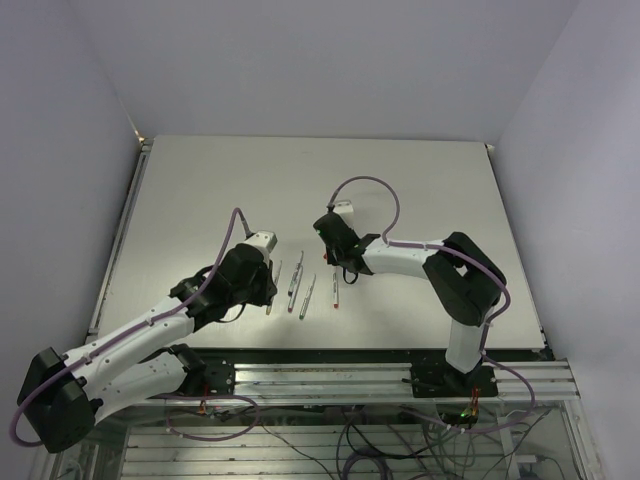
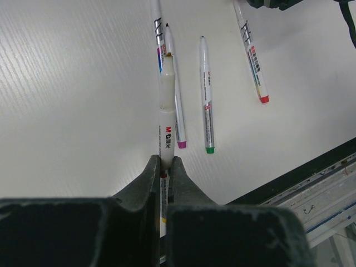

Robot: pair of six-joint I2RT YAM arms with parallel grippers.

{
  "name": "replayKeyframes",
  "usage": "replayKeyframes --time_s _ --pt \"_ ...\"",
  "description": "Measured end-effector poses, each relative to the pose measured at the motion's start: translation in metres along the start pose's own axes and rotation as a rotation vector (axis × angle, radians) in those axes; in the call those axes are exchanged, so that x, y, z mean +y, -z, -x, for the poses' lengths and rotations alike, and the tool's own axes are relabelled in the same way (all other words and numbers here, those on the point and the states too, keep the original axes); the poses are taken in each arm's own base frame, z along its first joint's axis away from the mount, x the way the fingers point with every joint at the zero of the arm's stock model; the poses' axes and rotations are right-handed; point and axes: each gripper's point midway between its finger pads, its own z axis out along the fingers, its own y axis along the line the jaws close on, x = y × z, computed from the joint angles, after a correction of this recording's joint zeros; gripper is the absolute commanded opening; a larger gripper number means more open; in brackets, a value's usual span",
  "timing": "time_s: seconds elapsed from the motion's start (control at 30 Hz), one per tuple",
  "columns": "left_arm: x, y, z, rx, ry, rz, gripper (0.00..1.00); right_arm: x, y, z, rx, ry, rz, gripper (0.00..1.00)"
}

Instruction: Insert the pens into the pen caps

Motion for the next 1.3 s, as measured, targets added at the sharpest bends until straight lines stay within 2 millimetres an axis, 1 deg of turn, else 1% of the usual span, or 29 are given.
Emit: replayKeyframes --time_s 0.13,0.37,0.4,0.47,0.57,0.6,0.8,1.0,1.07,1.13,1.2,1.3 --pt "0.0 0.0 0.0 0.001 0.0 0.001 0.07 -0.001 -0.003 -0.003 0.007 -0.006 -0.009 0.25" --pt "0.001 -0.002 -0.002 0.01 -0.001 0.005 0.07 -0.001 -0.004 -0.004 0.006 -0.023 -0.012 0.24" --pt "0.001 -0.002 -0.003 0.012 -0.001 0.006 0.07 0.0 -0.004 -0.004 0.005 -0.026 -0.013 0.23" --pt "0.002 -0.003 -0.004 0.018 -0.002 0.009 0.07 0.0 -0.005 -0.003 0.005 -0.03 -0.014 0.18" --pt "0.002 -0.004 -0.004 0.021 -0.002 0.011 0.07 0.002 -0.007 -0.001 0.003 -0.039 -0.015 0.02" --pt "0.002 -0.004 -0.004 0.022 -0.002 0.011 0.07 0.002 -0.008 0.0 0.002 -0.043 -0.016 0.0" --pt "0.002 -0.005 -0.006 0.028 -0.003 0.015 0.07 0.002 -0.012 0.006 0.001 -0.083 -0.014 0.0" --pt "0.002 -0.006 -0.006 0.032 -0.004 0.014 0.07 0.0 -0.012 0.009 -0.003 -0.091 -0.011 0.0" --pt "0.001 -0.006 -0.006 0.03 -0.004 0.01 0.07 -0.003 -0.008 0.01 -0.006 -0.082 -0.01 0.0" --pt "-0.001 -0.007 -0.002 0.017 -0.003 0.001 0.07 -0.008 0.001 0.014 -0.024 -0.074 0.001 0.0" --pt "-0.003 -0.008 0.001 0.003 -0.004 -0.01 0.07 -0.009 0.017 0.027 -0.069 -0.077 0.03 0.0" --pt "-0.009 -0.008 0.007 -0.019 -0.01 -0.037 0.07 -0.008 0.048 0.055 -0.178 -0.103 0.103 0.0"
